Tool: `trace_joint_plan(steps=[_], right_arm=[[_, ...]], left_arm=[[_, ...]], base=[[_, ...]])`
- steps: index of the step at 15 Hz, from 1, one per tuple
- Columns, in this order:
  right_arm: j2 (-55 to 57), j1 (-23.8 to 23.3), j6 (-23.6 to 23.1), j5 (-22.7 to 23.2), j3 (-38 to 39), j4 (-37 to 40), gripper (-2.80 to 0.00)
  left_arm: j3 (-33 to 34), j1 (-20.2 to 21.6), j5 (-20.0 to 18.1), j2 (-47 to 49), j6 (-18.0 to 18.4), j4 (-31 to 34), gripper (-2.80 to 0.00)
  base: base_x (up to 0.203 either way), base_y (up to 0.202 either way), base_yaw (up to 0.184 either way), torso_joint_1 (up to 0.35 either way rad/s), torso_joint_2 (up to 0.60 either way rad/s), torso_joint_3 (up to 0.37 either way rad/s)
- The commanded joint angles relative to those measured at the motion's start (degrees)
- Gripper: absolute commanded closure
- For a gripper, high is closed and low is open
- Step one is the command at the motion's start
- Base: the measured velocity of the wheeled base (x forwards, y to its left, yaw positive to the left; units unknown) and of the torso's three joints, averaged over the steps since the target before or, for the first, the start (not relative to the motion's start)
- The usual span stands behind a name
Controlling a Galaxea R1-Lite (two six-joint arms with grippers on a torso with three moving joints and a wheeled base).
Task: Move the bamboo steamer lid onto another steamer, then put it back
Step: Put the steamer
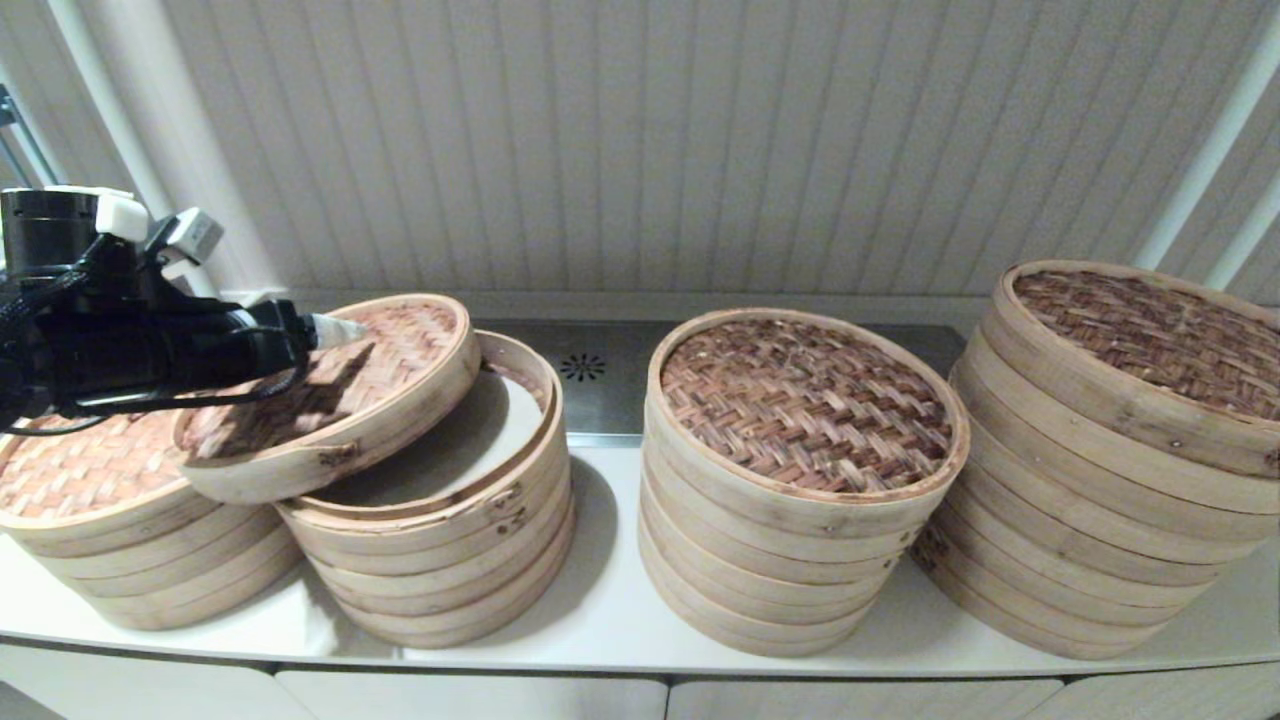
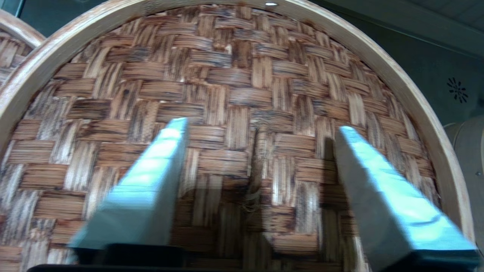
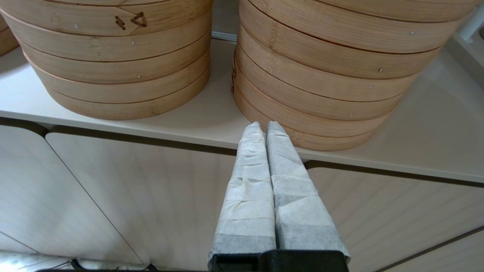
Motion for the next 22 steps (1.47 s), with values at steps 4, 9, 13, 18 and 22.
trace_joint_plan(steps=[4, 9, 13, 18, 22], right_arm=[[-0.3, 0.0, -0.1, 0.1, 0.0, 0.1, 0.0], [-0.3, 0.0, -0.1, 0.1, 0.0, 0.1, 0.0], [-0.3, 0.0, -0.1, 0.1, 0.0, 0.1, 0.0], [-0.3, 0.0, -0.1, 0.1, 0.0, 0.2, 0.0], [-0.3, 0.0, -0.1, 0.1, 0.0, 0.2, 0.0]], left_arm=[[1.4, 0.0, 0.1, 0.3, 0.0, -0.2, 0.0], [3.2, 0.0, 0.3, 0.1, 0.2, -3.0, 0.0], [4.0, 0.0, 0.4, 0.3, 0.1, -5.9, 0.0], [2.6, 0.0, 0.5, -1.4, 0.1, -5.2, 0.0], [2.4, -0.1, 0.5, -2.6, 0.1, -5.0, 0.0]], base=[[0.0, 0.0, 0.0, 0.0, 0.0, 0.0], [0.0, 0.0, 0.0, 0.0, 0.0, 0.0], [0.0, 0.0, 0.0, 0.0, 0.0, 0.0], [0.0, 0.0, 0.0, 0.0, 0.0, 0.0], [0.0, 0.0, 0.0, 0.0, 0.0, 0.0]])
